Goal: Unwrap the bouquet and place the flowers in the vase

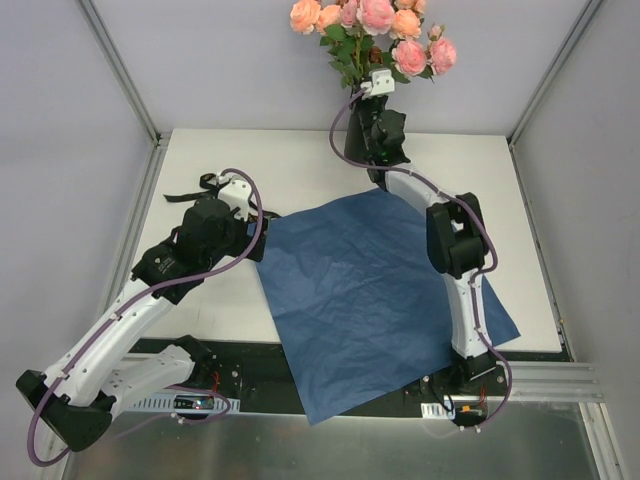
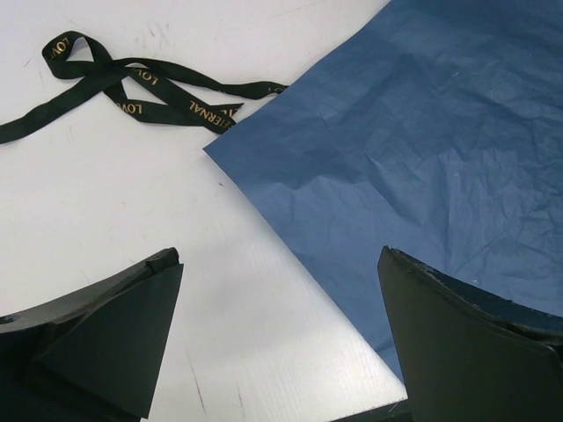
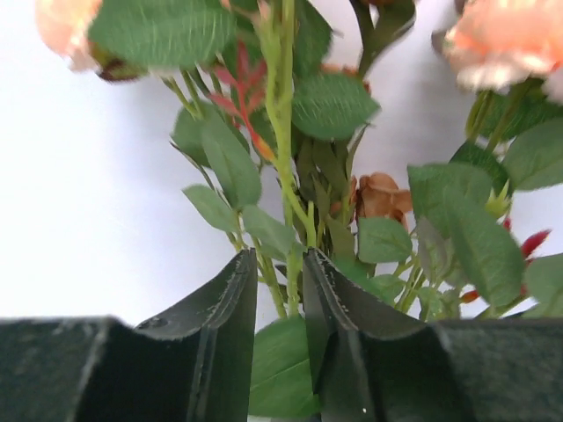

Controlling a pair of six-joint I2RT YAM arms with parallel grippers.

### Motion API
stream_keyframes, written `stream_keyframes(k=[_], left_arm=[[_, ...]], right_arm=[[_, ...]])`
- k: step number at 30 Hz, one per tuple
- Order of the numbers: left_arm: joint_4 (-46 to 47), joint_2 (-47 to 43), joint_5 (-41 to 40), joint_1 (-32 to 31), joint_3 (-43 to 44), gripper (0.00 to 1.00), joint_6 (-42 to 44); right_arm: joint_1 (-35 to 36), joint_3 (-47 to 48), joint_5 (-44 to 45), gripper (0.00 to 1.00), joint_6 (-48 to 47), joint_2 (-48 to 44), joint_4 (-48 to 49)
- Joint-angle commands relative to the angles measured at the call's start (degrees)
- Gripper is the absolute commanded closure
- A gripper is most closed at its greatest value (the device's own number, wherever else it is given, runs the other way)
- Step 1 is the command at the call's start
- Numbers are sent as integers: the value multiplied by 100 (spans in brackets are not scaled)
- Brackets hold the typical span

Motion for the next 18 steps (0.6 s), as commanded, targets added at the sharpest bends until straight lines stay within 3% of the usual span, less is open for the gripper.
stream_keyframes(k=[1,8,14,18], left_arm=[[167,-180,-53,-68,20,1,41],[167,-198,-210,-68,-15,1,50],[158,-14,-238,-68,3,1,59],[159,-14,-149,-68,-23,1,32]], right_arm=[[220,-383,551,64,-116,-1064,158],[440,-1577,1448,57,436,-2056,-473],[853,-2719,1897,55,1991,-3278,-2353],[1126,-3773,2126,57,2966,-4025,-3057]])
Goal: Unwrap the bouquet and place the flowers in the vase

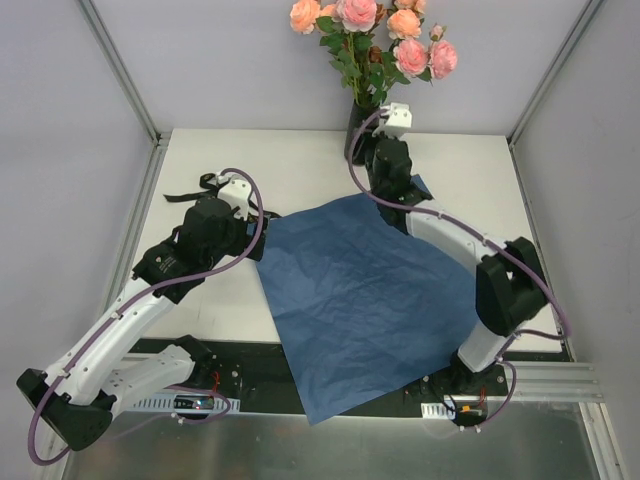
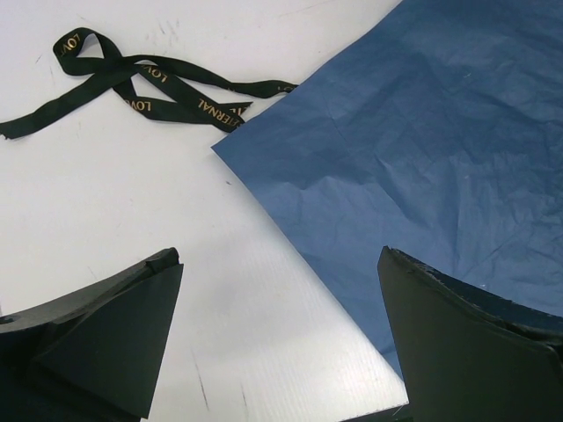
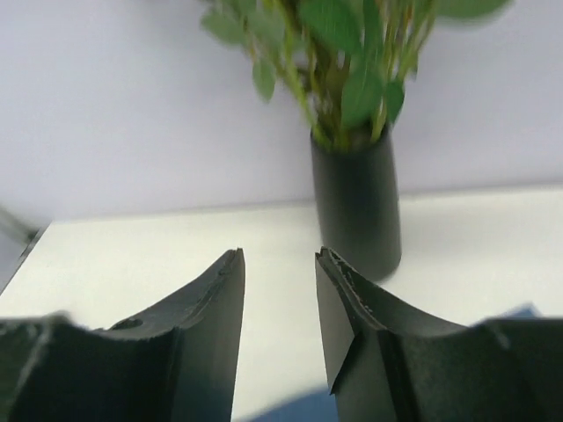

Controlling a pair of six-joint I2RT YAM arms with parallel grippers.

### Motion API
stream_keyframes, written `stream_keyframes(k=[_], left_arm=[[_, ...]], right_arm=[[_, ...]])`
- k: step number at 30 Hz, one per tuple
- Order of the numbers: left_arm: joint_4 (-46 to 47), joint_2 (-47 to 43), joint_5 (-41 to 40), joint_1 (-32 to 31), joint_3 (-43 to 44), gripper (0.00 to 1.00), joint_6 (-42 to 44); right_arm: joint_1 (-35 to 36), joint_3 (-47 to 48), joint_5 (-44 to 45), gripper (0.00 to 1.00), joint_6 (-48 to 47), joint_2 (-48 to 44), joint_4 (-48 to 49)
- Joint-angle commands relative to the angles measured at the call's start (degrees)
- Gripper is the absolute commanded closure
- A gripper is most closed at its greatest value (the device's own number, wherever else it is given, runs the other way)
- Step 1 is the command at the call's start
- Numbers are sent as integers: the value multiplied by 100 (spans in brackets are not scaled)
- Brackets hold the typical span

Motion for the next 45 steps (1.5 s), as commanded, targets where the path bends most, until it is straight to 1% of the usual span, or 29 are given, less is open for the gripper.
stream_keyframes(k=[1,3,4,7,9,11,12,14,18,21,27,37,42,45], left_arm=[[167,-3,-49,-68,-21,1,34],[159,15,-101,-68,-30,1,43],[158,15,-110,-76,-30,1,43],[150,67,-119,-76,-21,1,43],[158,85,-110,-76,-21,1,52],[158,76,-128,-76,-30,1,61],[167,68,-154,-76,-30,1,61],[158,68,-207,-76,-39,1,70],[158,103,-242,-76,-39,1,78],[158,120,-233,-76,-39,1,78],[158,129,-321,-76,-48,1,96],[158,120,-348,-76,-56,1,114],[158,173,-339,-76,-48,1,114],[158,191,-321,-76,-39,1,114]], right_arm=[[302,-884,376,57,1575,-1051,-1326],[311,-1122,341,60,2452,-1351,-2134],[311,-1201,184,60,2796,-1439,-2547],[329,-1342,-370,63,3430,-1528,-3594],[329,-1421,-416,66,3939,-1563,-4183],[320,-1587,-328,68,4790,-1607,-4659],[320,-1710,-328,69,5056,-1624,-4861],[320,-1930,-205,69,5618,-1686,-5152],[294,-2694,58,69,6182,-1774,-4697],[259,-2898,147,70,6289,-1608,-4529],[100,-2757,-99,70,6245,-957,-4442],[-67,-2582,261,70,5982,-149,-3888],[-128,-2468,437,71,5859,10,-3773],[-120,-2450,560,71,5709,-147,-3808]])
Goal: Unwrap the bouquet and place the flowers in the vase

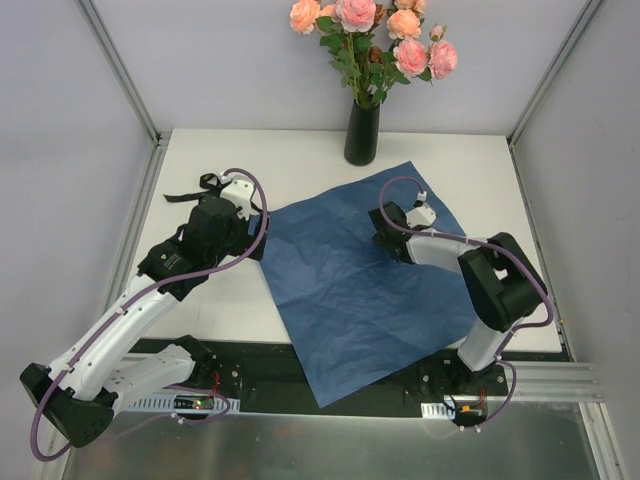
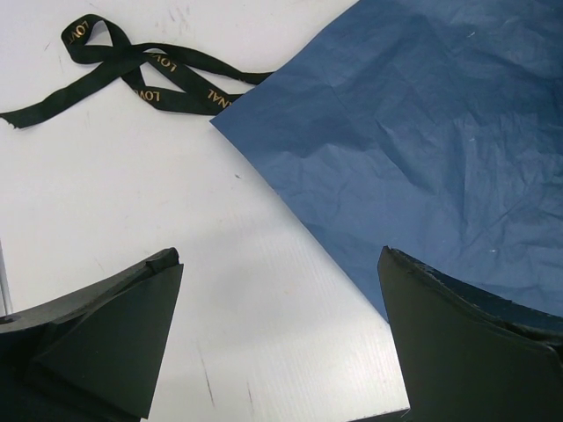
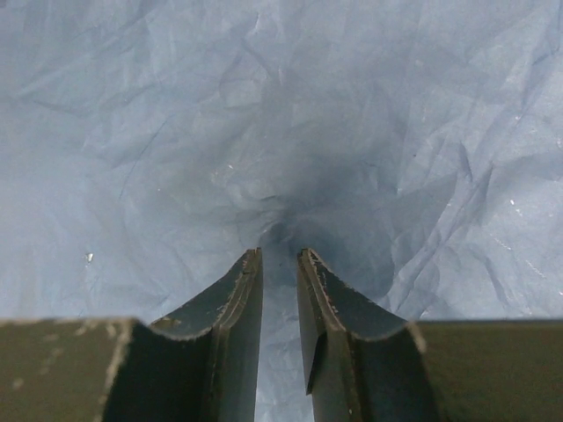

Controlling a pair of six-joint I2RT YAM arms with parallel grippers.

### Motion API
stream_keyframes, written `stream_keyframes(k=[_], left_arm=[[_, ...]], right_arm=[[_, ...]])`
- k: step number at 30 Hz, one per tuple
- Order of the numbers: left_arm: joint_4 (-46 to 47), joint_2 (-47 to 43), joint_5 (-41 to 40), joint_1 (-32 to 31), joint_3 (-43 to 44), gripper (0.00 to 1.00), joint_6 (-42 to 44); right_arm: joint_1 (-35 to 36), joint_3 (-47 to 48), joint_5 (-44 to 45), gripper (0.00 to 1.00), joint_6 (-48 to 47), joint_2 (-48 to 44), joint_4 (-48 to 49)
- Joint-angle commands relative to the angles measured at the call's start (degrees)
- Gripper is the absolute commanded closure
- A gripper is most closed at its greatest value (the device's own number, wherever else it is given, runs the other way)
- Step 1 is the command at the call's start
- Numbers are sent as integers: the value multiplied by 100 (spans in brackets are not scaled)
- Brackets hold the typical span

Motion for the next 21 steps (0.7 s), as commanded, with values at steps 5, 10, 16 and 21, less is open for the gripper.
stream_keyframes(k=[5,10,16,21], left_arm=[[158,25,-182,-76,-2,1,107],[167,-124,-59,-76,16,1,89],[290,-528,319,-76,-28,1,54],[615,-906,889,-76,-221,1,63]], right_arm=[[7,103,272,68,-738,-828,-470],[262,130,201,61,-1714,-1760,-979],[613,-2,-19,33,-2286,-3008,-1270],[807,-178,-203,11,-2409,-3896,-1358]])
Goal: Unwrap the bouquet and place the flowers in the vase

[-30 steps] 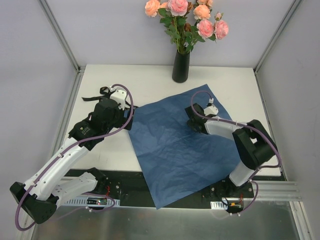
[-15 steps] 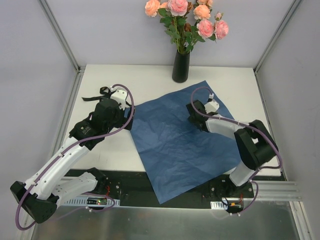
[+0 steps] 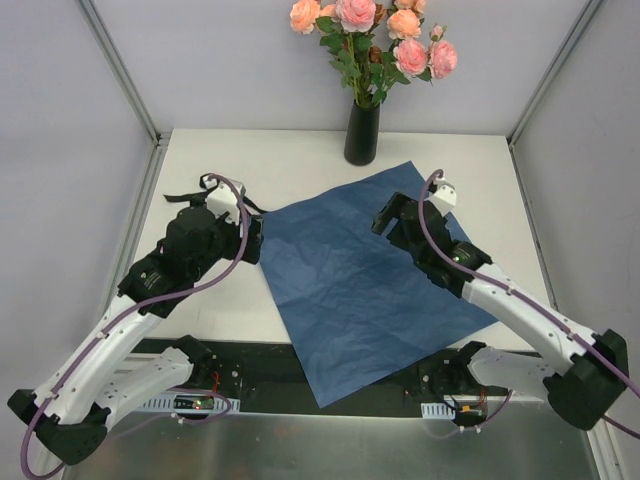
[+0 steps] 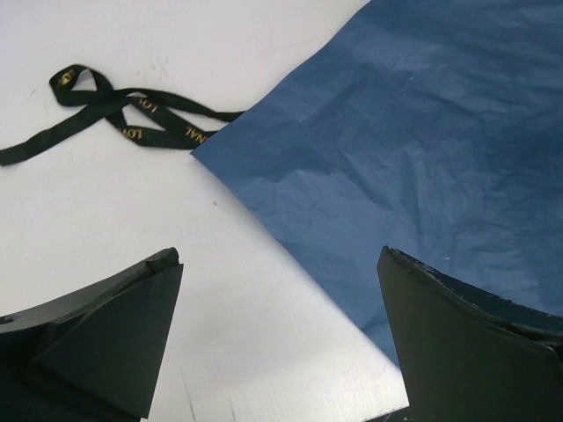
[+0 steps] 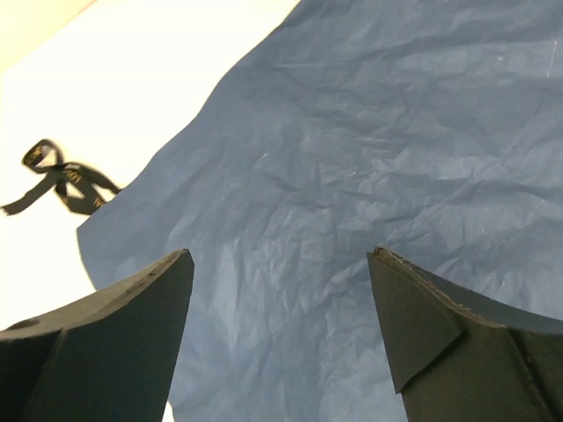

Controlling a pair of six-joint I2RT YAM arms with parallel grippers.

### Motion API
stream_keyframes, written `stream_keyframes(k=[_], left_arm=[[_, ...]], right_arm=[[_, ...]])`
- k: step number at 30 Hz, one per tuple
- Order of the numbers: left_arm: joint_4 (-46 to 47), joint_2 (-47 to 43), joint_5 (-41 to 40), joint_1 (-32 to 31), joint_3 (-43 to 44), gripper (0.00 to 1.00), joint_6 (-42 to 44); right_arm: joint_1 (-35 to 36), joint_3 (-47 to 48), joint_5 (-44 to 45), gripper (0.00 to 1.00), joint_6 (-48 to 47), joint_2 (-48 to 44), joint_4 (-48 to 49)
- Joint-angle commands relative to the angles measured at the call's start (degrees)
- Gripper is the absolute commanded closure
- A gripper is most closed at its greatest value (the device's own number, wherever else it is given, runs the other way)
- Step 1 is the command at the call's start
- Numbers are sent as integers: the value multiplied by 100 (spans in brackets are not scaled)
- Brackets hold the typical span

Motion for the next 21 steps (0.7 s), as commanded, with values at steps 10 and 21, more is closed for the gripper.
stream_keyframes(k=[10,21], left_arm=[[895,-875,669,-76,-437,1,63],[913,-875,501,-76,-472,1,124]], right_arm=[[128,-306,-502,1,-440,-1669,-362],[128,-420,-467,1,-599,-1748,-46]])
